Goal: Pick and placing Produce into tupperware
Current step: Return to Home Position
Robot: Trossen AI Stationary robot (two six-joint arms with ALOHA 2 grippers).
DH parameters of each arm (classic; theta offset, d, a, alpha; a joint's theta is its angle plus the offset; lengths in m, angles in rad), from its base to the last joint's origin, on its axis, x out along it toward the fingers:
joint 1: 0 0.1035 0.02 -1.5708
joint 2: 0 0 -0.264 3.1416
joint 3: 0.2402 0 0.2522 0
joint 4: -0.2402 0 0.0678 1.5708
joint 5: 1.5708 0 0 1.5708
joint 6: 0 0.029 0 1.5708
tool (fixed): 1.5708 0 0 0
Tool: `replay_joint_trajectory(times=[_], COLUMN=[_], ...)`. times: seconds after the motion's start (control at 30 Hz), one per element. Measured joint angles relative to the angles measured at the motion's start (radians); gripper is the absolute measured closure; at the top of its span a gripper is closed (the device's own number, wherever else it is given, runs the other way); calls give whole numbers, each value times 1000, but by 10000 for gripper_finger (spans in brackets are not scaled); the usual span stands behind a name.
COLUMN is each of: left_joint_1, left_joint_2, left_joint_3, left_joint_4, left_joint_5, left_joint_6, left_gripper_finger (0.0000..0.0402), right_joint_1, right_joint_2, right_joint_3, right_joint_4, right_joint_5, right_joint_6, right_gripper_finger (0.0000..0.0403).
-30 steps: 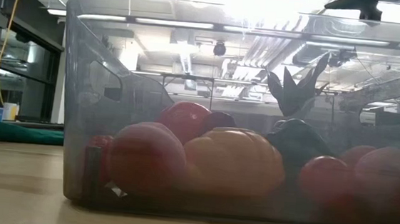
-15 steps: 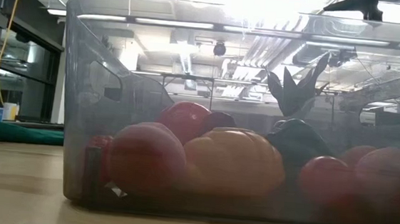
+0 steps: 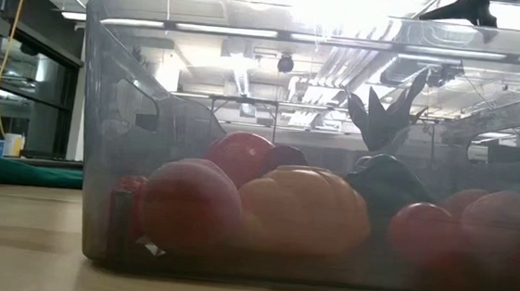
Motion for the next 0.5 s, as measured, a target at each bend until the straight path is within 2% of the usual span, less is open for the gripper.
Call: replay_joint_trajectory(times=[0.03,0.1,0.23,0.5], left_joint_1=[15,52,125,251], left_joint_2=[-36,-104,-237,-501], left_joint_3=[-62,-167,-323,-573], left_joint_4=[95,217,287,317], left_joint_5=[78,164,268,350], left_joint_6=[42,78,47,-90], left_gripper_finger=[165,165,165,165], right_joint_1=[0,0,0,0], right_joint_2=[1,5,12,21], right_joint_3=[0,0,0,0], right_joint_4=[0,0,0,0], right_joint_5=[2,2,4,24], right_joint_6=[3,12,31,32], right_gripper_finger=[247,247,247,247])
